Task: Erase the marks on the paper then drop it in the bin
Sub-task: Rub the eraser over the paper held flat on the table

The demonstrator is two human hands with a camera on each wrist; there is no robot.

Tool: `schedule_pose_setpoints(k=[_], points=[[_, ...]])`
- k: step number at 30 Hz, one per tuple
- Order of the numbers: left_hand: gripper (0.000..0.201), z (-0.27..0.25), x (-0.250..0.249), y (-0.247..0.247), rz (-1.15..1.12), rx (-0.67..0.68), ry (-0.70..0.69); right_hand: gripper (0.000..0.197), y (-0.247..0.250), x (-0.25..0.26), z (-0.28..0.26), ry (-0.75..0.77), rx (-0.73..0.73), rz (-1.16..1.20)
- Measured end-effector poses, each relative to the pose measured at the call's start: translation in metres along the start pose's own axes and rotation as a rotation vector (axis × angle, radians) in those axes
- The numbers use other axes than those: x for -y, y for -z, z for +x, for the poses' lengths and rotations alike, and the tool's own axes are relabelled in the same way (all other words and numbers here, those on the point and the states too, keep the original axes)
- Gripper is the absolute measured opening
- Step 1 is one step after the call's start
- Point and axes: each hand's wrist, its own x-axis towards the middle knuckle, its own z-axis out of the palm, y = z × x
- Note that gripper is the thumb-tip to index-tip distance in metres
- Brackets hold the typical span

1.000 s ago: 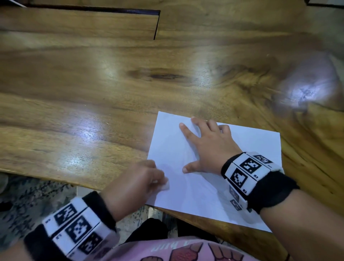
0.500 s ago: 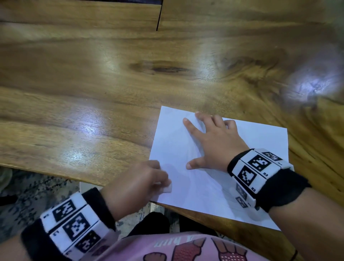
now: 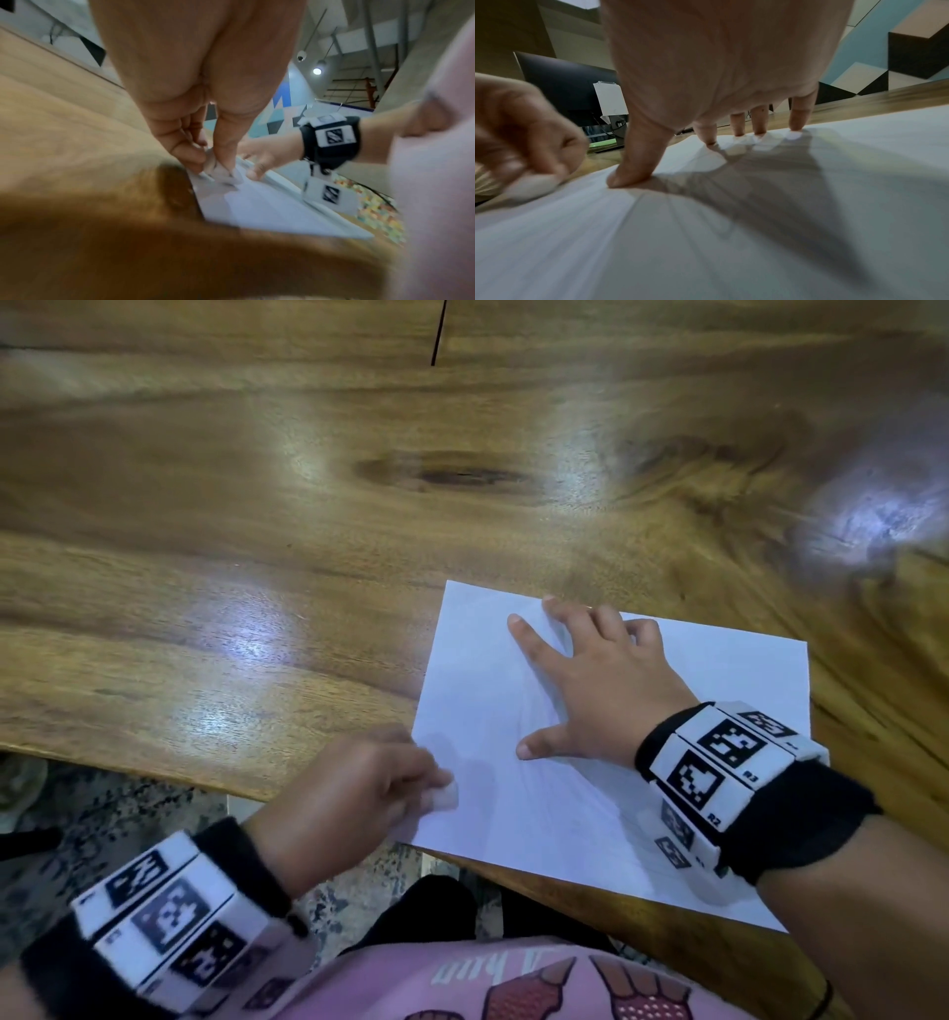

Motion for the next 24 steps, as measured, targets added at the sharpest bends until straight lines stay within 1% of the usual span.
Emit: schedule_pose_setpoints(k=[3, 5, 6, 8, 10, 12, 14, 16, 17, 19, 21, 24], points=[[0.013, 0.030, -0.003, 0.008, 0.091, -0.142, -0.033, 0.111, 0.000, 0.001, 0.000, -0.001, 0.002, -0.006], [0.009, 0.039, -0.002, 0.008, 0.132, -0.177, -0.037, 0.111, 0.001, 0.001, 0.000, 0.001, 0.003, -0.011], [0.011, 0.036, 0.001, 0.006, 0.125, -0.171, -0.043, 0.111, 0.001, 0.000, 0.001, 0.002, 0.002, -0.011], [0.018, 0.017, 0.003, -0.002, 0.087, -0.112, -0.044, 0.111, 0.000, 0.000, 0.001, 0.002, 0.005, -0.008], [0.012, -0.005, 0.005, -0.008, 0.058, -0.016, -0.025, 0.111, -0.001, 0.000, 0.001, 0.003, 0.004, -0.005], [0.007, -0.013, 0.005, -0.008, 0.039, 0.058, -0.013, 0.111, -0.001, 0.000, 0.001, 0.004, 0.002, 0.000], [0.015, -0.003, 0.001, -0.004, 0.010, 0.052, -0.017, 0.111, -0.001, 0.000, 0.000, 0.001, 0.004, 0.003], [0.022, 0.019, -0.005, 0.001, 0.027, -0.017, -0.067, 0.111, 0.000, 0.000, 0.000, -0.001, 0.002, 0.006], [0.023, 0.029, -0.008, 0.002, 0.047, -0.049, -0.093, 0.111, 0.000, 0.000, 0.000, -0.002, 0.004, 0.004], [0.022, 0.039, -0.010, -0.001, 0.075, -0.068, -0.115, 0.111, 0.001, 0.001, 0.000, -0.002, 0.006, 0.000], [0.023, 0.028, -0.009, -0.008, 0.064, -0.033, -0.123, 0.111, 0.001, 0.000, 0.000, -0.002, 0.006, 0.000], [0.020, -0.002, -0.008, -0.019, 0.033, 0.088, -0.082, 0.111, 0.001, 0.000, 0.000, 0.000, 0.004, 0.003]])
